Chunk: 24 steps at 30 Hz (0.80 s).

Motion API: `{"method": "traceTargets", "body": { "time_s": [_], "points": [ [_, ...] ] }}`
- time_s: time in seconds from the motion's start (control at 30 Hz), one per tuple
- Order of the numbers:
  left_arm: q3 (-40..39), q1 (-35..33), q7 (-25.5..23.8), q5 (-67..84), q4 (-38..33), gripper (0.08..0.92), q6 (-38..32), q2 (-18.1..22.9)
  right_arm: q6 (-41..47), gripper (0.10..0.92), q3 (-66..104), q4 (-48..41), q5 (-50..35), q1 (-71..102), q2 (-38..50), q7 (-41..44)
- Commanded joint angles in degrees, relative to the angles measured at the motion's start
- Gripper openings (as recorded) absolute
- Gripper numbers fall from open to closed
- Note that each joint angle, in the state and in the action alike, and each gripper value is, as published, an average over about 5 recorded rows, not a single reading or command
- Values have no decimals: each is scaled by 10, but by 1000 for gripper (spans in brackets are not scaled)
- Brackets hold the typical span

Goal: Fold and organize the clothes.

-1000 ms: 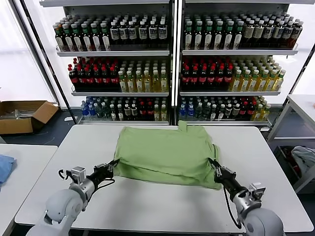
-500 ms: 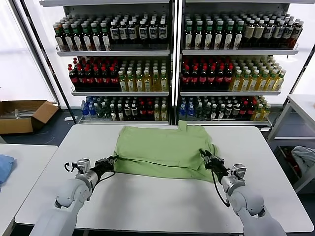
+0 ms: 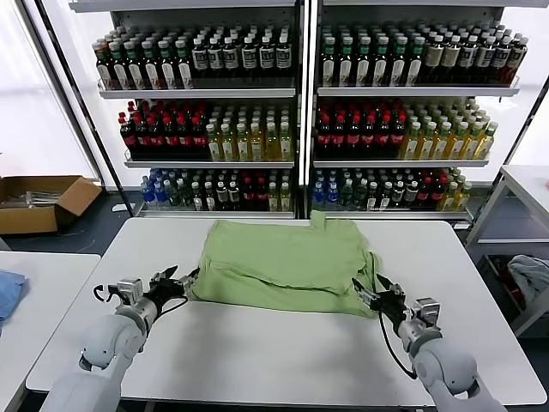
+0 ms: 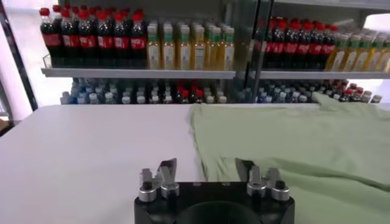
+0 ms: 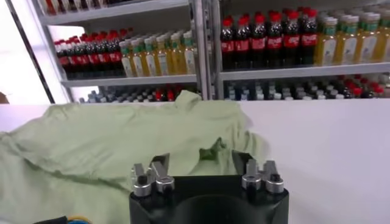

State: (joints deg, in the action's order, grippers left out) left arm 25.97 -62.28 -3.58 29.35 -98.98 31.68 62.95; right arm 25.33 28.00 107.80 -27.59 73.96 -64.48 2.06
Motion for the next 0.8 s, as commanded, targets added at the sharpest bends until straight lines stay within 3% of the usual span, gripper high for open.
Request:
{"method": "traceTargets", "body": {
  "time_s": [0.03, 0.13, 0.8],
  "points": [
    [-1, -44, 0, -32, -8, 811, -1, 16, 13, 792, 24, 39, 22, 68, -3, -6],
    [-4, -41, -3, -32, 4, 768, -3, 19, 11, 739, 18, 39, 25, 66, -7, -6],
    [-10, -56, -23, -41, 9, 210, -18, 16, 7, 161, -4, 30, 12, 58, -7, -5]
  ]
}}
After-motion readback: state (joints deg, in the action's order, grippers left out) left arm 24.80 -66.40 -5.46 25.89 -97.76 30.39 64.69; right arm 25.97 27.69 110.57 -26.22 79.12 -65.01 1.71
